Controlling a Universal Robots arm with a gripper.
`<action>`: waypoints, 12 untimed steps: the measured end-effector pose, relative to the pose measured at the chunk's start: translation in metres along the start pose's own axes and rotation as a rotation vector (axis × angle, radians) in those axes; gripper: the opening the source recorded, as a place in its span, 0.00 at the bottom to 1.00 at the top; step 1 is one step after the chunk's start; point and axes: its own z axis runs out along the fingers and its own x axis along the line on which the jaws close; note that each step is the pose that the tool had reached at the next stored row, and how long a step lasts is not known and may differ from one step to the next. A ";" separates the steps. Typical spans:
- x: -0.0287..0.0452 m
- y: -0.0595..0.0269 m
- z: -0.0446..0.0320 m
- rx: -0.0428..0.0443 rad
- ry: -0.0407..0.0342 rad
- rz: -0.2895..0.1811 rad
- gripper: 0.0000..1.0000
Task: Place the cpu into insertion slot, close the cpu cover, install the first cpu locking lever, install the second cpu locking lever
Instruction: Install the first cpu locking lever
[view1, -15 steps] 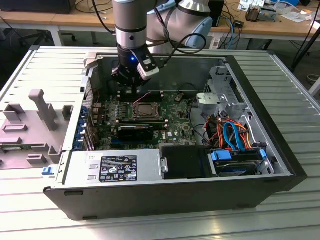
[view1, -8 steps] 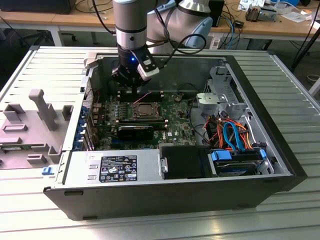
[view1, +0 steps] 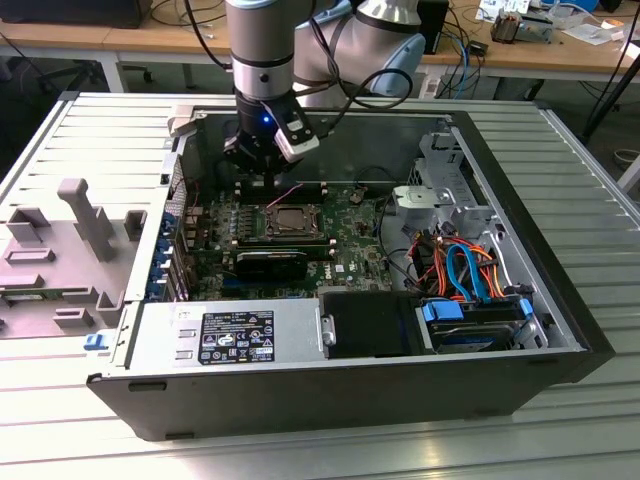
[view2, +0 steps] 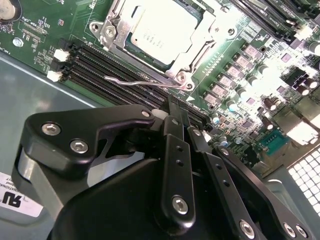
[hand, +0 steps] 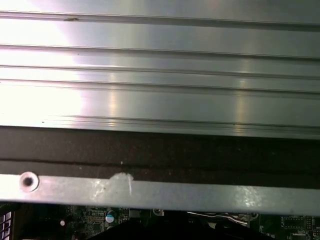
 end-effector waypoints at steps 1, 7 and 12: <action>-0.0004 -0.0001 0.0006 0.0001 0.0000 0.000 0.11; -0.0013 -0.0002 0.0041 0.0001 0.0001 0.000 0.11; -0.0034 -0.0004 0.0076 0.0036 0.0006 -0.009 0.11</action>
